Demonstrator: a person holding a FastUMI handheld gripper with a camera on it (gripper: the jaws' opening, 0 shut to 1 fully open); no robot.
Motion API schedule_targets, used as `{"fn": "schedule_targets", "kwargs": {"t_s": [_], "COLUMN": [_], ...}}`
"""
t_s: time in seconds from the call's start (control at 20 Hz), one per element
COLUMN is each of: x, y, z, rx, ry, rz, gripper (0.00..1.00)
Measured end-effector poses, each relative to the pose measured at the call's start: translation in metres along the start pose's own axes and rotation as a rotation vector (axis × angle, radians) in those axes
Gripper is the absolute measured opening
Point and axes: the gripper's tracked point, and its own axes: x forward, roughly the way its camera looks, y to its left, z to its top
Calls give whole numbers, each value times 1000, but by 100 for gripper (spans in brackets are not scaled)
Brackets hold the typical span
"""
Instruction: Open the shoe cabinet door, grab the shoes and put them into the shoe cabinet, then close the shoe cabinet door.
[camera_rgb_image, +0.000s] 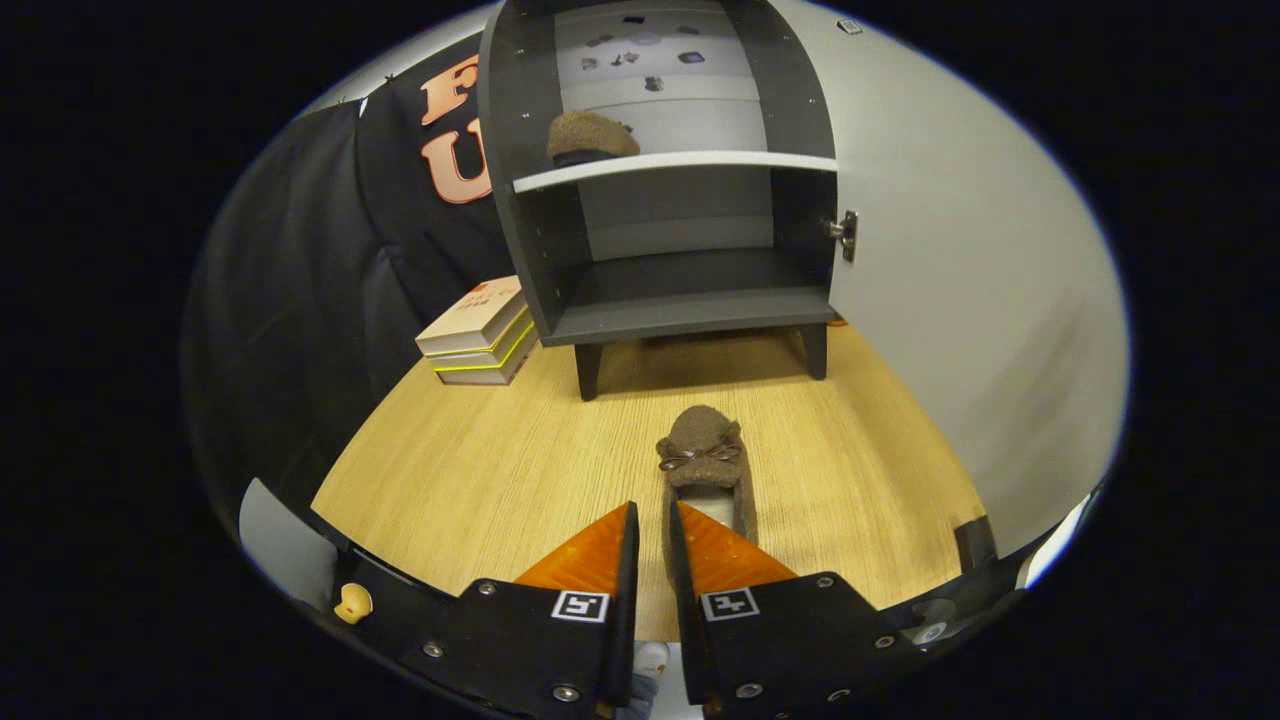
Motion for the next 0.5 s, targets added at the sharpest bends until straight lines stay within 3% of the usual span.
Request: {"fn": "schedule_targets", "kwargs": {"t_s": [0.5], "x": [81], "y": [-12], "z": [-41], "rx": [24], "ry": [147], "rz": [4], "gripper": [20]}}
